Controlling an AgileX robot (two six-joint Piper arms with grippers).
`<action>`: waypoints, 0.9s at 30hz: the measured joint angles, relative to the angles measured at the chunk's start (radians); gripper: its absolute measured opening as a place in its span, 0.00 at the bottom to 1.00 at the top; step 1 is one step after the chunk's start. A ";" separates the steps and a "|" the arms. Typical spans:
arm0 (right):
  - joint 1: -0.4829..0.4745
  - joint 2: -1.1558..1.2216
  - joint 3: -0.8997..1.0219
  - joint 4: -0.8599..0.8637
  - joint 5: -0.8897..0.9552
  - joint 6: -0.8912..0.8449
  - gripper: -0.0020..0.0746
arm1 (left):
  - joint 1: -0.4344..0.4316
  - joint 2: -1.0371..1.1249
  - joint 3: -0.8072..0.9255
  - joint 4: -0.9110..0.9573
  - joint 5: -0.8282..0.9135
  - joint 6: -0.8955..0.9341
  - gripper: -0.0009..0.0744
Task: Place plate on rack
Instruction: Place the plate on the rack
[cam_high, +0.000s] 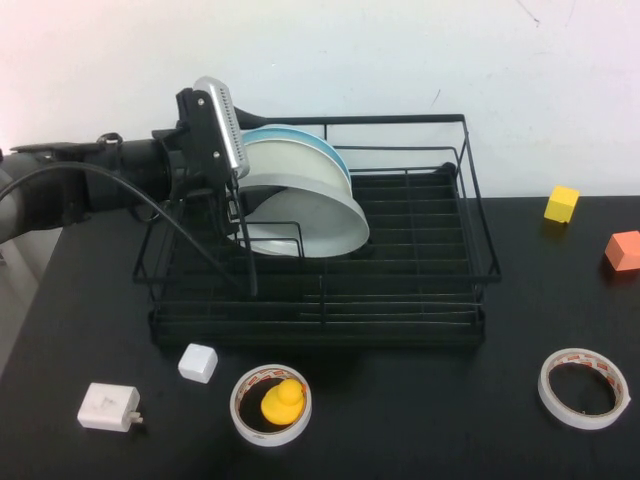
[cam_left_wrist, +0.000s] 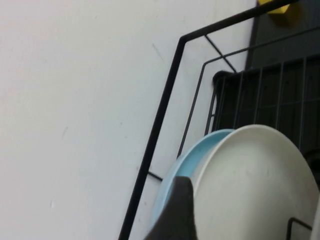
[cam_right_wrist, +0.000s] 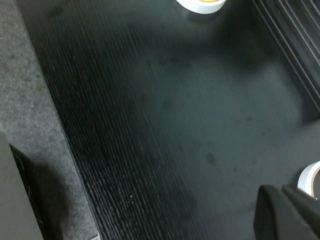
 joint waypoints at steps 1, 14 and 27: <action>0.000 0.000 0.000 0.000 0.000 0.000 0.03 | 0.000 0.000 0.000 0.000 -0.008 -0.005 0.83; 0.000 0.000 0.000 0.000 -0.002 0.000 0.03 | -0.010 0.010 0.000 -0.013 -0.309 -0.172 0.61; 0.000 0.000 0.000 0.000 -0.006 0.004 0.03 | -0.010 0.058 -0.002 -0.016 -0.292 -0.451 0.69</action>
